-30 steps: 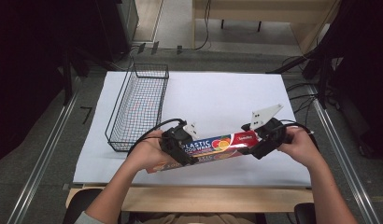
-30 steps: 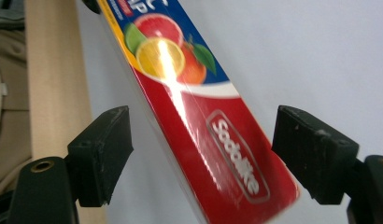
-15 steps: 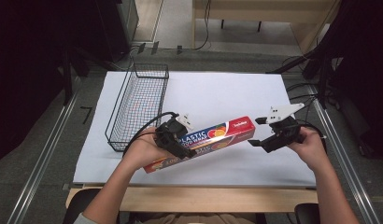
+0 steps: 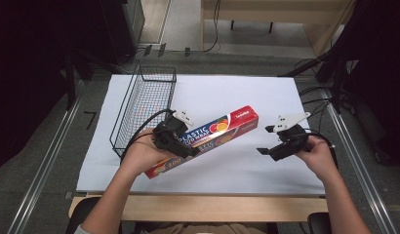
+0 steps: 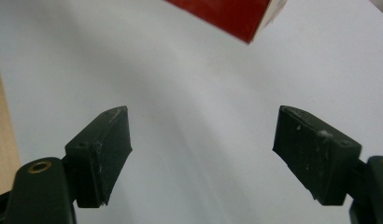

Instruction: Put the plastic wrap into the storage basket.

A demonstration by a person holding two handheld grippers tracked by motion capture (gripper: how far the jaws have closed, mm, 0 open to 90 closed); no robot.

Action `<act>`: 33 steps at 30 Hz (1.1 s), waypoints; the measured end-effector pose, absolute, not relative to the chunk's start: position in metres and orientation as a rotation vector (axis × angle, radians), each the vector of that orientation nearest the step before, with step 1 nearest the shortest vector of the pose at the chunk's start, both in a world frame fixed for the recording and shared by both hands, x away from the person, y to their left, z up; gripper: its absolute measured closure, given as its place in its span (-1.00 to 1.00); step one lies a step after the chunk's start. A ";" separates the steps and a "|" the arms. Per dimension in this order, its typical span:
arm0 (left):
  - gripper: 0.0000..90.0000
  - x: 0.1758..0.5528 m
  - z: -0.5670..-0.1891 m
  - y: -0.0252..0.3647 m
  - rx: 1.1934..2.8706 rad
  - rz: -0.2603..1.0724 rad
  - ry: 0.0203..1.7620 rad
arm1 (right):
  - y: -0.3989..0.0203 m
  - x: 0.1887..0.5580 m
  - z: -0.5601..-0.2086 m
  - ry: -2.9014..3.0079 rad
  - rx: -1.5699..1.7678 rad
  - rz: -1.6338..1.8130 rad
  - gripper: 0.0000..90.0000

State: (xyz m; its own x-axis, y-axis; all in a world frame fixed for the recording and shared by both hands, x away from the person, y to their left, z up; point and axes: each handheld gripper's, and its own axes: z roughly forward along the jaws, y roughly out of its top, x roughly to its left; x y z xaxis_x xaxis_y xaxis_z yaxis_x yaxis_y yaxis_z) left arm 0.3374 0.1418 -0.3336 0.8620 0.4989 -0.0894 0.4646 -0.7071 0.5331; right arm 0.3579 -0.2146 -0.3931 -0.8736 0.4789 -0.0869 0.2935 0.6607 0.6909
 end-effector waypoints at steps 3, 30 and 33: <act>-0.11 0.337 -0.331 0.144 2.473 0.097 0.710 | -0.212 0.359 -0.397 2.606 0.642 1.024 -0.56; -0.11 0.371 -0.305 0.198 2.360 0.235 1.003 | -0.185 0.361 -0.432 2.644 0.687 0.912 -0.56; -0.11 0.377 -0.303 0.203 2.341 0.283 1.061 | -0.185 0.361 -0.432 2.650 0.686 0.901 -0.56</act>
State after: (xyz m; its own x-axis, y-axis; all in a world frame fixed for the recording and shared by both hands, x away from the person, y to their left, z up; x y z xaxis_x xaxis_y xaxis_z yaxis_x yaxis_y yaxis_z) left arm 0.3773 0.2028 -0.3031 0.6667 0.7446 -0.0334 0.6293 -0.5384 0.5605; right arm 0.3612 -0.1853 -0.4324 -0.8550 0.5108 -0.0895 0.3505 0.6964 0.6263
